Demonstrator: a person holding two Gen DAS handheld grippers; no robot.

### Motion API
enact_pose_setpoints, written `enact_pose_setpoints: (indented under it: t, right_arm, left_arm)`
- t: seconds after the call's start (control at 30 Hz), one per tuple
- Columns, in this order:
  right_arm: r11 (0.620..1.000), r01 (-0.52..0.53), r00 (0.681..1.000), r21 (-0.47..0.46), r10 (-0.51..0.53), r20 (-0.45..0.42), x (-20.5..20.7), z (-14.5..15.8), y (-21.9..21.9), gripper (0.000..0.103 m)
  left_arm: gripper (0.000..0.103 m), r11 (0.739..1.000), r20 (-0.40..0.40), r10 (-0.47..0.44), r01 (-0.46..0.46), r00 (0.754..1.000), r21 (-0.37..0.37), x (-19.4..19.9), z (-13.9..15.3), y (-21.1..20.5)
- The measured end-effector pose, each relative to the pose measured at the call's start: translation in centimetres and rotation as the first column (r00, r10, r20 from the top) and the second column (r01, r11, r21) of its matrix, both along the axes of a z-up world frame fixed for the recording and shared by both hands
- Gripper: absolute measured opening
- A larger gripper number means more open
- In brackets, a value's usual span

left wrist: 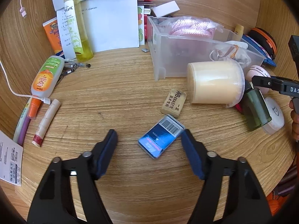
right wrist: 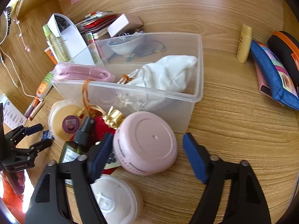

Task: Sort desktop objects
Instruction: 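Grasp the blue card box with the left tool while the right grasps the pink round case, then carry the blue box and pink case into the clear box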

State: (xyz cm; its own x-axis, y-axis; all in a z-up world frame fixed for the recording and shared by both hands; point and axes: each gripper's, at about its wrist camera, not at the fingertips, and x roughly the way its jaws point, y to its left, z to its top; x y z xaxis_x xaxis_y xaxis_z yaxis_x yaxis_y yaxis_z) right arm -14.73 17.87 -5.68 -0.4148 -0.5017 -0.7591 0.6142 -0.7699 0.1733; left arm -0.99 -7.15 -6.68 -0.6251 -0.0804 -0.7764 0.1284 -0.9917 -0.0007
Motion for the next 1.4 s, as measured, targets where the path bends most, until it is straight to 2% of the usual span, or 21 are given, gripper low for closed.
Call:
enact_pose_setpoints:
  t: [0.1,0.27,0.5,0.73,1.13,1.4]
  right_arm:
    - [1.0,0.001,1.0,-0.001,-0.001,-0.003,0.1,0.1,-0.2,0.063]
    - [1.0,-0.002,1.0,0.008,0.002,-0.024,0.6,0.3,-0.2,0.063]
    - [1.0,0.0,0.998,0.0,0.0,-0.061,1.7,1.1,0.2,0.063]
    - [0.999,0.017,0.995,-0.033,-0.02,-0.097,2.4,2.8,1.2,0.063]
    - [0.995,0.025,0.979,-0.099,-0.045,-0.196,2.8,6.3,2.1,0.063]
    - [0.991,0.012,0.971,-0.137,-0.045,-0.236,1.9,8.1,1.1,0.063]
  left_arm:
    - [0.045,1.0,-0.003,-0.003,0.003,1.0,-0.002,0.0,0.0,-0.2]
    - [0.027,1.0,-0.008,0.01,-0.01,1.0,-0.008,0.3,-0.1,-0.3]
    - [0.027,0.999,-0.025,0.049,-0.049,0.998,0.011,0.5,0.3,-1.3]
    - [0.027,0.997,-0.097,0.076,-0.073,0.992,0.037,0.0,2.6,-2.1]
    - [0.027,0.997,-0.231,0.054,-0.041,0.971,0.061,-3.1,7.1,-1.8]
    - [0.027,0.998,-0.266,0.018,-0.001,0.964,0.065,-6.4,9.2,-1.5]
